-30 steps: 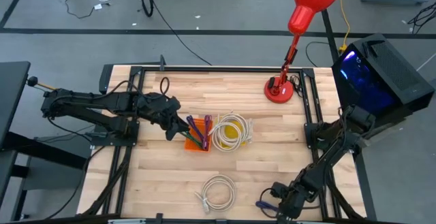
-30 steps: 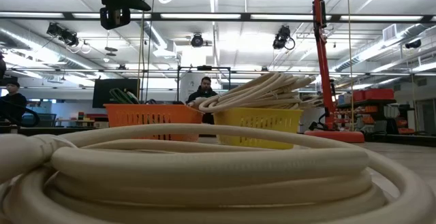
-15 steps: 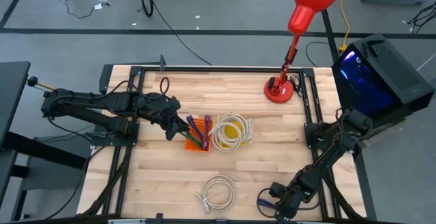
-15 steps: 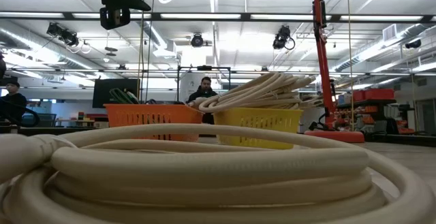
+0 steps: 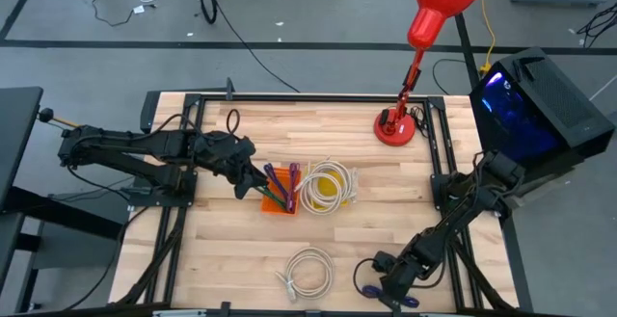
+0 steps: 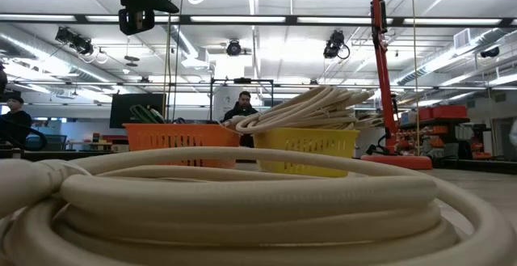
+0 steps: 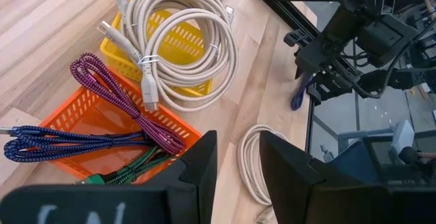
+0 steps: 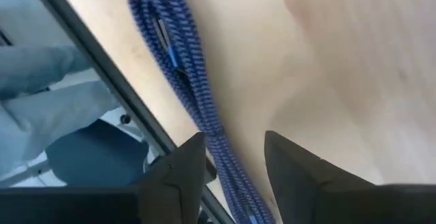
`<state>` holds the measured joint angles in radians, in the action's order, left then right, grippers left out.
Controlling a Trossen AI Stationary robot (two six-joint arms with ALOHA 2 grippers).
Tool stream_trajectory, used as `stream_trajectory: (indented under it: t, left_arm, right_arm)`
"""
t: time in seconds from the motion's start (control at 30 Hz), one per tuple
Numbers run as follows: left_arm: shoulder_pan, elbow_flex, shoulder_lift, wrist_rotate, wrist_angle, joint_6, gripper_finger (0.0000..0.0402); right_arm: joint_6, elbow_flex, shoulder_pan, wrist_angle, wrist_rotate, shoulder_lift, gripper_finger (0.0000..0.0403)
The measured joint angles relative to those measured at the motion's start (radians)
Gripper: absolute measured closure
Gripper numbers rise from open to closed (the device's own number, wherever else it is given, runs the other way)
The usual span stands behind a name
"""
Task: Pick & Place USB Port
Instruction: Put the black and blue USB cable into the orange bin
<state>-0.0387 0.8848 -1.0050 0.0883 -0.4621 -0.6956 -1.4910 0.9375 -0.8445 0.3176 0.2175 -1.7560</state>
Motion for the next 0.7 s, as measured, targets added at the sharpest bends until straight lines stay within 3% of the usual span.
stream_trajectory:
  t: [0.5, 0.6, 0.7]
  left_arm:
    - [0.000, 0.000, 0.000, -0.002, -0.001, 0.002, 0.0287]
    - [0.000, 0.000, 0.000, -0.007, -0.001, 0.004, 0.0287]
    - [0.000, 0.000, 0.000, -0.009, -0.001, 0.009, 0.0287]
  right_arm:
    - [0.009, 0.003, 0.000, -0.112, 0.077, -0.080, 0.0255]
    - [0.028, 0.004, 0.000, -0.100, 0.074, -0.084, 0.0282]
    - [0.032, 0.004, 0.002, -0.082, 0.068, -0.085, 0.0338]
